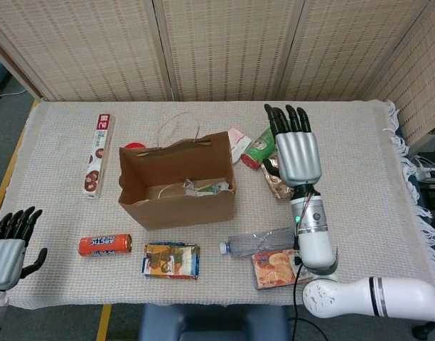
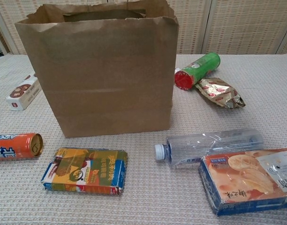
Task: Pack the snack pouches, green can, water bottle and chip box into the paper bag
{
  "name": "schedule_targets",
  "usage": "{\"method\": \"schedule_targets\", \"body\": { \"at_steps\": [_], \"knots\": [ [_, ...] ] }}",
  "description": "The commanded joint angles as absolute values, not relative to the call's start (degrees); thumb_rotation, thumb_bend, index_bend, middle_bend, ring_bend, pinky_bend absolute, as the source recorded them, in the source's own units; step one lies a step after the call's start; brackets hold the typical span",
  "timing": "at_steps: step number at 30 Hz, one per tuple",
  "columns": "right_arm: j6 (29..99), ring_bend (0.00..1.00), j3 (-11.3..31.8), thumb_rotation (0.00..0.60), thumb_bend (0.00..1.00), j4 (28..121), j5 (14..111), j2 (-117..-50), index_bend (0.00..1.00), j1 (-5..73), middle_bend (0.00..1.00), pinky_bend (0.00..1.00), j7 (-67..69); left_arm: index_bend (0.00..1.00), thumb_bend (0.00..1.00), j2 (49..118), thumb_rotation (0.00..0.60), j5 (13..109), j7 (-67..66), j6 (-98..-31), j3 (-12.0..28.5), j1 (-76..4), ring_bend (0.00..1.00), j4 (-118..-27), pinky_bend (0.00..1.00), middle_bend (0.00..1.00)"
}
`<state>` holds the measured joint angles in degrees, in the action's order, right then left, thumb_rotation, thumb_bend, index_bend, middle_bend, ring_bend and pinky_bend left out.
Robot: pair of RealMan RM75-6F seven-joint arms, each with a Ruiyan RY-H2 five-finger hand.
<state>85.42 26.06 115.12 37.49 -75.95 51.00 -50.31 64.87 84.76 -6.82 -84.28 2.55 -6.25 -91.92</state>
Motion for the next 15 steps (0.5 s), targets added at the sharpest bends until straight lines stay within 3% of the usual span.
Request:
{"method": "schedule_targets", "body": {
  "at_steps": [1,15],
  "knots": [
    [83.7,0.0,24.9,0.6,0.11,111.8,31.4,-75.5,0.0,47.1,0.09,0.02,-45.1,0.03,0.39,65.0,0.6,84.6,-7.1,-84.3,2.6,-6.2,0.0,-92.0,0.0,0.0],
    [76.7,0.0,19.4,0.6,0.11,88.0,26.8,-90.0,0.0,47.9,0.05,0.0,-42.2,0.03,0.39,64.8,0.6,84.6,-6.7,-84.0,2.7,-6.4,0.0,-91.9,0.0,0.0]
  ]
}}
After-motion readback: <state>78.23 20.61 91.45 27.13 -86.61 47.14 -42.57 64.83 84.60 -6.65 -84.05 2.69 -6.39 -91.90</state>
